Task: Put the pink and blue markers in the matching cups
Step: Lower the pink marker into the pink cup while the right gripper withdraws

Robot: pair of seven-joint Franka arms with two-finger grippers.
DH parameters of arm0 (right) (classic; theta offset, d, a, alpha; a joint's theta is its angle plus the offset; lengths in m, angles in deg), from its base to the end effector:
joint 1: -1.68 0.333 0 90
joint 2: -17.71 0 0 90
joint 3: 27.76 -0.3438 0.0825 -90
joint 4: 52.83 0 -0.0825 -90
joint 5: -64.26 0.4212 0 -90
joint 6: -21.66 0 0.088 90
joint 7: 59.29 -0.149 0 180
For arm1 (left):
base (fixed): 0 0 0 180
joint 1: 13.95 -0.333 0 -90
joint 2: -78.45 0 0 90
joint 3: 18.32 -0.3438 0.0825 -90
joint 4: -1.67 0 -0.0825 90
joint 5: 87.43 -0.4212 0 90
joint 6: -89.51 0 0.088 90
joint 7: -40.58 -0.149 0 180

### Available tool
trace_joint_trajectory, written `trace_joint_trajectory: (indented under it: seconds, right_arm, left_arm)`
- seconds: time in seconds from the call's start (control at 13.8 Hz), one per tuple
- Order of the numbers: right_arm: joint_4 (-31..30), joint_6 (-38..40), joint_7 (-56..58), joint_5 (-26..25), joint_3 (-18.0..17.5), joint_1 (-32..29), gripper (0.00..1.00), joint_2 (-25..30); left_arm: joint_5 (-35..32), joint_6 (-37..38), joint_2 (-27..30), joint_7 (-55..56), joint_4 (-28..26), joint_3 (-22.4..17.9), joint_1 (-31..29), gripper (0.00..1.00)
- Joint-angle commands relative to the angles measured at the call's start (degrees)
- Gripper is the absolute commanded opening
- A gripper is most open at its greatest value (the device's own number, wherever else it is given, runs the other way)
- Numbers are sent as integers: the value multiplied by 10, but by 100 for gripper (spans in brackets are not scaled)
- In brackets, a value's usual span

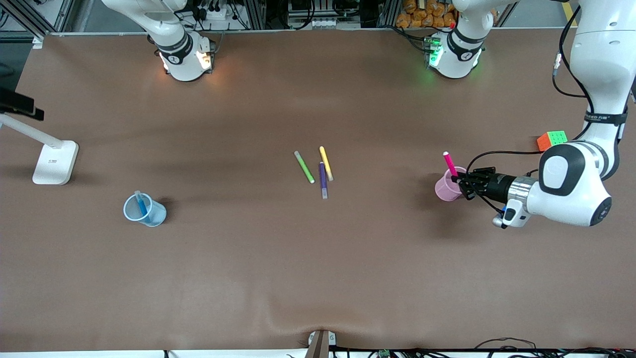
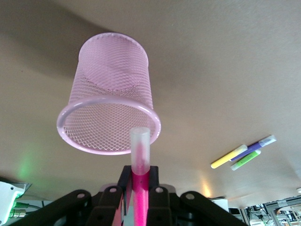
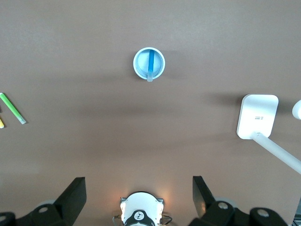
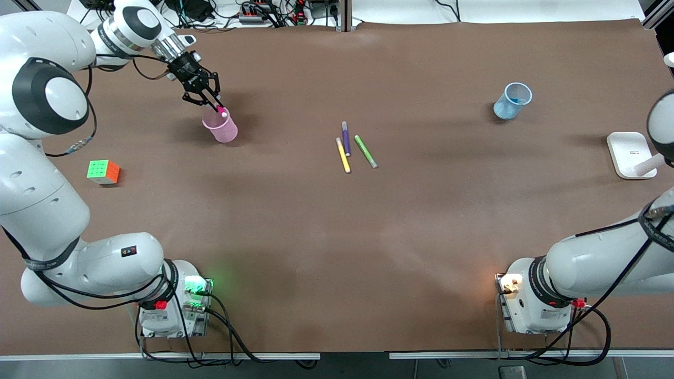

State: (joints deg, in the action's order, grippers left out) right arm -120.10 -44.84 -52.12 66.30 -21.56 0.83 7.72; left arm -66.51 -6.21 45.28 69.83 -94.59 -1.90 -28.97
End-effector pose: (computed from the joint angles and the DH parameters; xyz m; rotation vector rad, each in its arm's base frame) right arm 0.5889 -0.0594 0.6683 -3.0904 -0.0203 0.2845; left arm 0.6348 -0.0541 0.2272 2.5155 0.8209 -0.9420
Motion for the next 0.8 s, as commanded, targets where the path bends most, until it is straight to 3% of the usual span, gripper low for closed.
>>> trace_joint_trajectory:
  seconds: [0.0,0.29,0.72]
  right_arm:
    - [-195,-98,-3,-12,-9,6,100,128]
    - [-236,-114,-3,-27,-11,2,100,156]
    - [-211,-124,-2,-28,-30,-21,100,145]
  left_arm:
    - [-4,-3,2,-8,-16,2,-1,0]
    - [-19,-7,-2,-9,-16,2,-4,0]
    - [-45,-15,-16,-13,-11,-1,-11,0]
